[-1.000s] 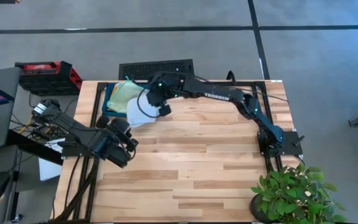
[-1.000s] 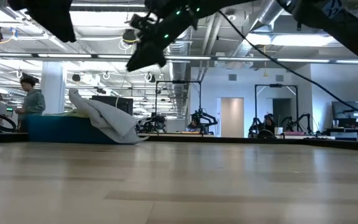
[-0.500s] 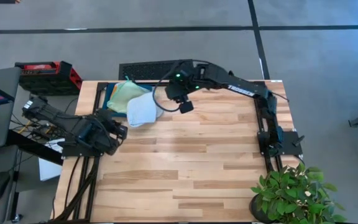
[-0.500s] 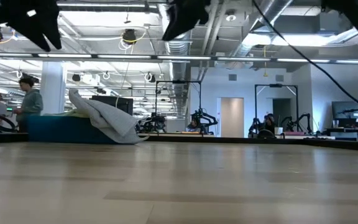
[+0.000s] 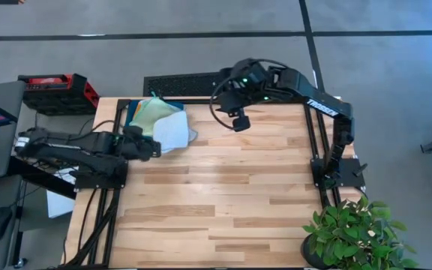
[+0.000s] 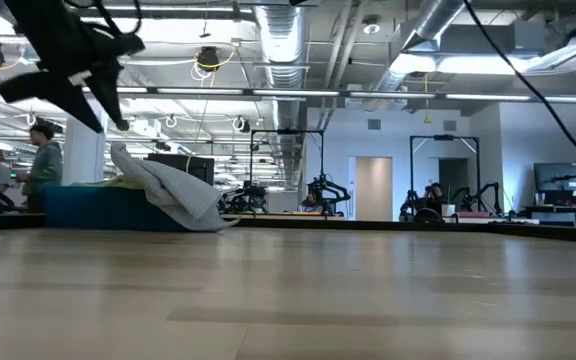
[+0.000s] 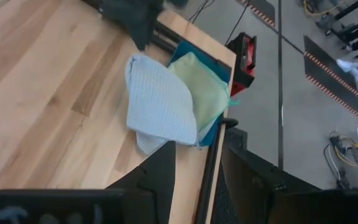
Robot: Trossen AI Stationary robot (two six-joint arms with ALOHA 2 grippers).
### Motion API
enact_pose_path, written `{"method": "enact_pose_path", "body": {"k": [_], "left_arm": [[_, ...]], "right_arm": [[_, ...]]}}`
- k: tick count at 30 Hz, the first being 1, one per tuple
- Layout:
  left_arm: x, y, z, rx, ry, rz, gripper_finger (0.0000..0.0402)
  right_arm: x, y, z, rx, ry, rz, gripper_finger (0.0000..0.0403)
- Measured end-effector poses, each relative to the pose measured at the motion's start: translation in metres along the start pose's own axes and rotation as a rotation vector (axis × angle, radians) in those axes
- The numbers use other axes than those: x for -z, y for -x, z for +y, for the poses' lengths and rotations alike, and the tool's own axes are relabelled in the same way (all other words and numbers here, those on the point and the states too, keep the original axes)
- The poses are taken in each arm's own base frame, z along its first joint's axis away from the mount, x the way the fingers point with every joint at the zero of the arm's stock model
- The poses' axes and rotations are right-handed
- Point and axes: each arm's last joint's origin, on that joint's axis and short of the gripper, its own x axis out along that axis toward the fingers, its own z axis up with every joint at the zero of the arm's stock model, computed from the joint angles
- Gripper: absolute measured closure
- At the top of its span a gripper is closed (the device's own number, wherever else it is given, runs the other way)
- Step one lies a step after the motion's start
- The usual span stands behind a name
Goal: Fold microfiber towels
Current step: Put the folded gray towel into the blue bin
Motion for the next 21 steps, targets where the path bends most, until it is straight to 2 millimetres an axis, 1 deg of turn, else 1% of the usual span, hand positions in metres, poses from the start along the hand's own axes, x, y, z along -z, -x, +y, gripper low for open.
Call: {"method": "enact_pose_path", "body": {"k": [2,4,7,9,14,21], "left_arm": [[-0.004,-0.010,-0.002,0.019,0.016,0.008,0.0262],[-0.010,-0.017,-0.002,0.002,0.014,0.008,0.0262],[-0.017,-0.023,-0.003,-0.011,0.035,-0.005,0.0262],[-0.021,-0.026,-0.004,0.004,0.051,0.017,0.0262],[-0.024,-0.036,-0.003,-0.058,0.050,0.073,0.0262],[-0.026,-0.058,-0.011,-0.090,0.007,0.131,0.0262]], "right_arm": [[-0.001,0.007,0.000,0.006,0.002,-0.009,0.0249],[-0.003,0.010,0.002,0.008,0.006,-0.018,0.0249],[-0.003,0.011,0.002,0.006,0.006,-0.016,0.0249],[-0.002,0.010,0.003,0.002,0.007,-0.011,0.0249],[0.000,0.009,0.004,-0.016,0.007,0.007,0.0249],[0.000,0.008,0.004,-0.017,0.008,0.008,0.0249]]}}
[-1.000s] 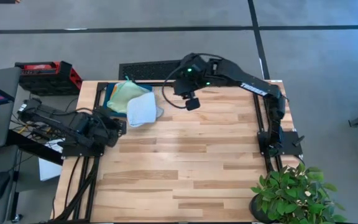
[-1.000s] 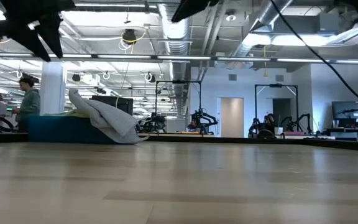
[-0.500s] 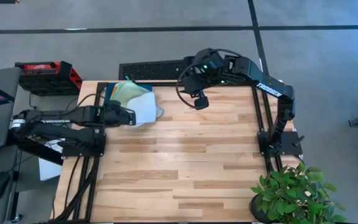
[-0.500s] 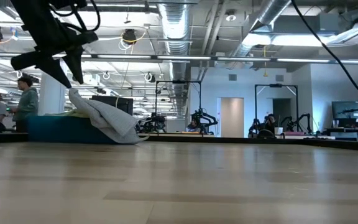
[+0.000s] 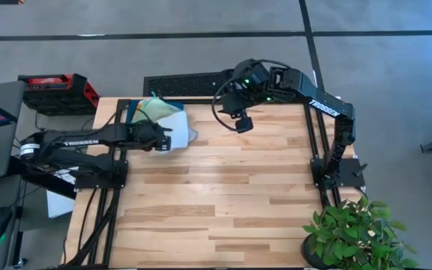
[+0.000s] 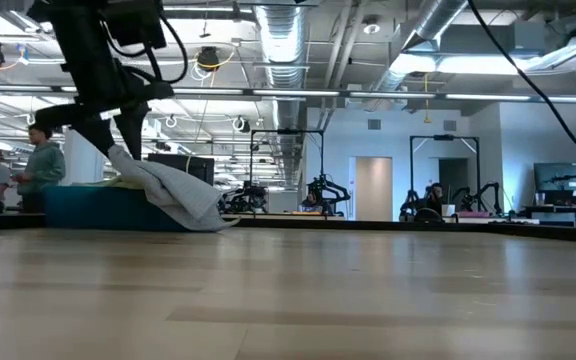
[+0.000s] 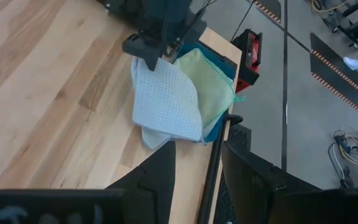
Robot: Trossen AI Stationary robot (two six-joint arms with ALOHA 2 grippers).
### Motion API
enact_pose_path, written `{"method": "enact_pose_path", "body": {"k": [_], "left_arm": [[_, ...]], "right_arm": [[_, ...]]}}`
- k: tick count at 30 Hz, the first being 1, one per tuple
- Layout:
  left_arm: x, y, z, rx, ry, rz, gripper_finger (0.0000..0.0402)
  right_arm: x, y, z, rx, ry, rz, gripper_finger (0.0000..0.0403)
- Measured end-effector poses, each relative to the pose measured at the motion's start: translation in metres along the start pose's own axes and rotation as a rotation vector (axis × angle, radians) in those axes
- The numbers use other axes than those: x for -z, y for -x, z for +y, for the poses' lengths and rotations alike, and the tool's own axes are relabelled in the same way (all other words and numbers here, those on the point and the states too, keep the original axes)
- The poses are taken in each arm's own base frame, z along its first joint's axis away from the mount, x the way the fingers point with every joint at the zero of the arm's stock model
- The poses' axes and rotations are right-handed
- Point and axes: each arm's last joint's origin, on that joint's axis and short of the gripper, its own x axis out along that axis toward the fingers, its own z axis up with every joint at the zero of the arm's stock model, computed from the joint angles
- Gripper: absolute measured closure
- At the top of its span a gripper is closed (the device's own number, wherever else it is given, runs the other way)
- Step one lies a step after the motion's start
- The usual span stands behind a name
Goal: Fold microfiber towels
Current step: Put the folded gray towel into the blue bin
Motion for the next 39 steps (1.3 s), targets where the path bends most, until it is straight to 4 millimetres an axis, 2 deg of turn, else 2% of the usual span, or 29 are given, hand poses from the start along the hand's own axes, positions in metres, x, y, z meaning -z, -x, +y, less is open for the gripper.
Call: {"method": "enact_pose_path", "body": {"k": [6,13,20,24,32,39], "left_arm": [[-0.004,-0.014,-0.003,-0.055,-0.150,0.003,0.0277],[-0.011,-0.016,-0.004,-0.128,-0.229,-0.142,0.0390],[-0.031,0.003,-0.010,-0.211,-0.214,-0.389,0.0398],[-0.044,0.005,-0.005,-0.297,-0.195,-0.467,0.0399],[-0.063,0.002,0.011,-0.437,-0.126,-0.537,0.0401],[-0.071,0.000,0.019,-0.477,-0.134,-0.496,0.0401]], "right_arm": [[0.001,0.000,0.001,-0.011,-0.001,0.012,0.0249],[0.002,0.000,0.002,-0.016,-0.001,0.018,0.0249],[0.002,0.000,0.001,-0.017,-0.001,0.019,0.0249],[0.002,0.000,0.002,-0.017,-0.001,0.019,0.0249],[0.002,0.000,0.002,-0.019,-0.001,0.020,0.0249],[0.002,0.000,0.002,-0.020,-0.001,0.021,0.0249]]}}
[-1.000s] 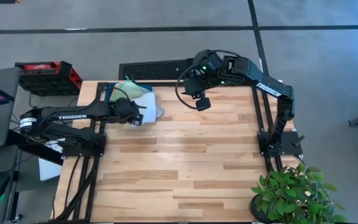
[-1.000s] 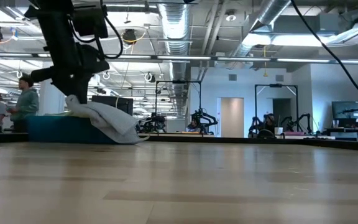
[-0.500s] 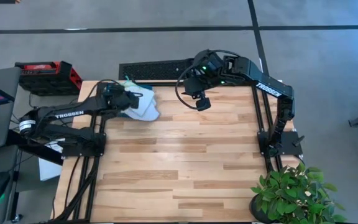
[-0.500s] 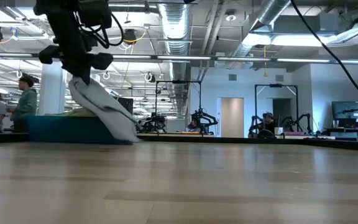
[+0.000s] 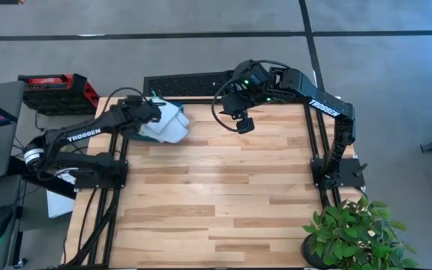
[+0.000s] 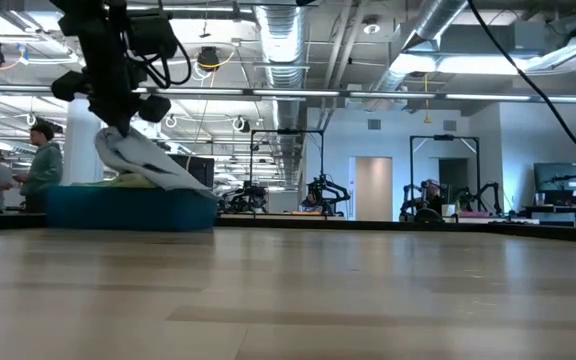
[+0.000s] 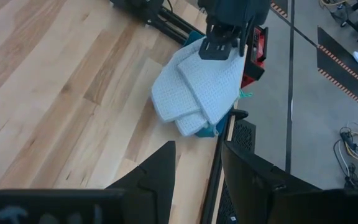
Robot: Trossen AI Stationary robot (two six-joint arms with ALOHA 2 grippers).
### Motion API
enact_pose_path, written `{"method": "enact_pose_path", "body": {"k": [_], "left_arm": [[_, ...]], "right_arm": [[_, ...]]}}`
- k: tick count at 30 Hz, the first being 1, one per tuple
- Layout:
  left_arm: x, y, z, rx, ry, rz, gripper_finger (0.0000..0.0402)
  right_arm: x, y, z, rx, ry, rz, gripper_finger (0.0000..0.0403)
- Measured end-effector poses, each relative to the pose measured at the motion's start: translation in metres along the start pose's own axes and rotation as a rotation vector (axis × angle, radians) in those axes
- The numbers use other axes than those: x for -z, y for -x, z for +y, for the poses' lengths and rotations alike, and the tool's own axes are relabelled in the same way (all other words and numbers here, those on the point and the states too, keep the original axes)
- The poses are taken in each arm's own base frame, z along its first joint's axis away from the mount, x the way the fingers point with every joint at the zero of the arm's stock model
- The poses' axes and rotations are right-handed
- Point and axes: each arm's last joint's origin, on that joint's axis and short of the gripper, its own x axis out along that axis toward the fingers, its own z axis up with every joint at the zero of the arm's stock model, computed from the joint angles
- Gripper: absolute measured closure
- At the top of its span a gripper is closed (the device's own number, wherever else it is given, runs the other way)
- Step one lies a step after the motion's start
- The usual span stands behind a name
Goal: Fold microfiber towels
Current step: Put the folded gray towel into the blue bin
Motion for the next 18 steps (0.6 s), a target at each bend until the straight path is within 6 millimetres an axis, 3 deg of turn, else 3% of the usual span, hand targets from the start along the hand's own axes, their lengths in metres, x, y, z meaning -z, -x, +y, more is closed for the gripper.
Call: {"method": "enact_pose_path", "body": {"k": [10,18], "left_arm": [[0.001,-0.012,0.010,-0.074,0.007,0.079,0.0400],[0.002,-0.012,0.009,-0.025,-0.030,0.123,0.0359]], "right_arm": [[0.000,0.000,0.000,0.000,0.000,0.000,0.0249],[0.000,0.000,0.000,0.000,0.008,0.000,0.0249]]}}
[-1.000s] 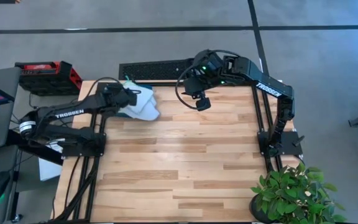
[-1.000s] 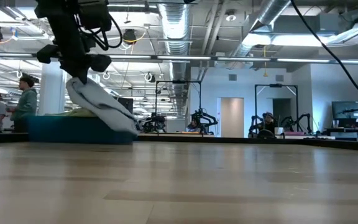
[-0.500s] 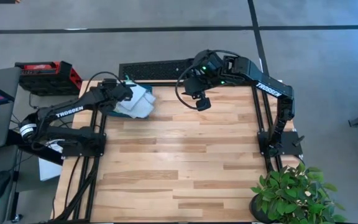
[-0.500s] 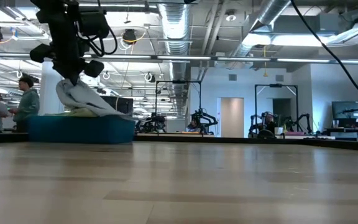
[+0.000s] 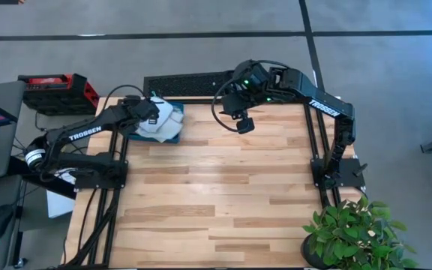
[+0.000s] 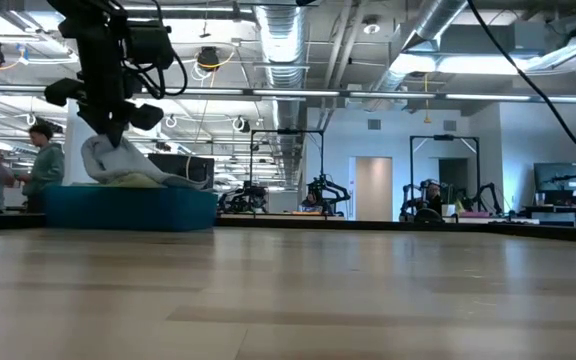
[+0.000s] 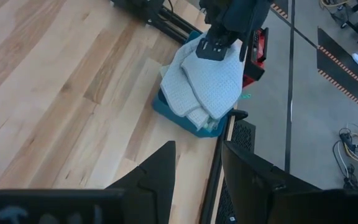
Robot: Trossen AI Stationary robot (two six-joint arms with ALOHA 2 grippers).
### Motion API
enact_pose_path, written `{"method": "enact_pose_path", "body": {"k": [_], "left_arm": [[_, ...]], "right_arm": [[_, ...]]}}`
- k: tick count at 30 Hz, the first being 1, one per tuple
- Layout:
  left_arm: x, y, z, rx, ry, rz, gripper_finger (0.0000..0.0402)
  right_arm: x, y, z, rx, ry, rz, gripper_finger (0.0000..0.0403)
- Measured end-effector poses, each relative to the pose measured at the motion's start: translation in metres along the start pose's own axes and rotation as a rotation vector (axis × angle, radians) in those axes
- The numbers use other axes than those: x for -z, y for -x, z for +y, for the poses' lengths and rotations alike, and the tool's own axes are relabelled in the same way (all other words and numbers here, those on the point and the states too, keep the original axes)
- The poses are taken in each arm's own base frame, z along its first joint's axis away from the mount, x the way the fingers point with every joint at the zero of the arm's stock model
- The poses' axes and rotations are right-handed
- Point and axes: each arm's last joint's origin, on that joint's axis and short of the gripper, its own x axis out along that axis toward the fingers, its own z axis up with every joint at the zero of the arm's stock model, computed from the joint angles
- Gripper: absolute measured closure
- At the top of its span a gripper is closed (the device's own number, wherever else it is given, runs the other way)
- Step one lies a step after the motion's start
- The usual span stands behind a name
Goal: Fold microfiber towels
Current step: Put the folded gray towel into the blue bin, then return to Home Position
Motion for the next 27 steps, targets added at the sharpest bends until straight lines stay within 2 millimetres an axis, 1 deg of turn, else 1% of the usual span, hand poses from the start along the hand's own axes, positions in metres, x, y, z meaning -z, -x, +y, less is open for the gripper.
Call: {"method": "enact_pose_path", "body": {"k": [3,7,11,14,16,21,24,27], "left_arm": [[0.000,0.000,0.000,0.002,-0.006,0.001,0.0340],[0.000,0.000,0.000,0.001,-0.062,0.001,0.0314],[0.000,0.000,0.000,-0.002,-0.067,0.002,0.0290],[0.000,0.000,0.000,-0.001,-0.156,0.001,0.0281],[-0.003,0.002,0.002,0.000,-0.194,0.000,0.0280],[-0.024,0.023,0.009,0.016,-0.251,-0.030,0.0293],[-0.041,0.045,0.017,0.047,-0.235,-0.065,0.0310],[-0.053,0.069,0.023,0.104,-0.255,-0.109,0.0340]], "right_arm": [[0.000,0.000,0.000,0.000,0.000,0.000,0.0249],[0.000,0.000,0.000,-0.004,-0.001,0.004,0.0249],[0.003,0.000,0.003,-0.027,-0.002,0.028,0.0249],[0.002,0.000,0.002,-0.025,-0.002,0.025,0.0249],[0.001,0.006,0.004,-0.017,0.001,0.018,0.0249],[-0.006,0.036,0.008,0.113,-0.008,0.007,0.0249],[-0.010,0.053,0.015,0.151,-0.009,0.008,0.0249],[-0.014,0.072,0.025,0.155,-0.027,-0.021,0.0249]]}}
